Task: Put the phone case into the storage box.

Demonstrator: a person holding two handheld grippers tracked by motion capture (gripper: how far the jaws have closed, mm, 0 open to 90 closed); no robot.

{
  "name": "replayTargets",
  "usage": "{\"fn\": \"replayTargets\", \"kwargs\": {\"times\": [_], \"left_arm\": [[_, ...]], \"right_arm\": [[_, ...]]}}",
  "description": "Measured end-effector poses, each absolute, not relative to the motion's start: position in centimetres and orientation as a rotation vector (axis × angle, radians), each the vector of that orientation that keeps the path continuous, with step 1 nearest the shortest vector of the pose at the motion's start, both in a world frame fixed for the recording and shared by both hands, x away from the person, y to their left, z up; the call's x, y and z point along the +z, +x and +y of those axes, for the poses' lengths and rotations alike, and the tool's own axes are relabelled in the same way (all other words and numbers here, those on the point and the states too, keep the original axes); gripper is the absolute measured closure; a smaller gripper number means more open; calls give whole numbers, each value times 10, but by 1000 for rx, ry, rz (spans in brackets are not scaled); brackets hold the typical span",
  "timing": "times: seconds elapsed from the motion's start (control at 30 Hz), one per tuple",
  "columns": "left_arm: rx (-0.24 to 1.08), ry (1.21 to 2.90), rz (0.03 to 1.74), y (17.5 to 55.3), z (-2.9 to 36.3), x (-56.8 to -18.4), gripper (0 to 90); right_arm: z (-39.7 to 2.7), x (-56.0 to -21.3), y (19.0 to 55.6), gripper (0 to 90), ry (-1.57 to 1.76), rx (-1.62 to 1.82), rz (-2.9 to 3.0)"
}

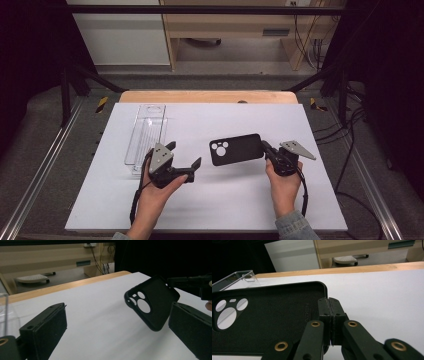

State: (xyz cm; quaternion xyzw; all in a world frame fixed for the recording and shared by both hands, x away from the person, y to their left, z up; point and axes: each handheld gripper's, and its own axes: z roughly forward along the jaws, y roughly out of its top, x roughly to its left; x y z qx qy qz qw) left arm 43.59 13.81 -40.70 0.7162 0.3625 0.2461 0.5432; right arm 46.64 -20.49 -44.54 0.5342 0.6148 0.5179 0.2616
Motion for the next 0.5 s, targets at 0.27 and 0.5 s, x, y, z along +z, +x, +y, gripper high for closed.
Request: {"fn": "replayTargets", "kwargs": {"times": [0.27,0.5], "left_arm": [[527,1722,848,440,114,-413,21],[507,1746,817,439,98,-414,24]], "right_arm": [[-210,-443,465,896,1447,1415,1637],[-212,-442,464,897,1448,1416,1624]]}}
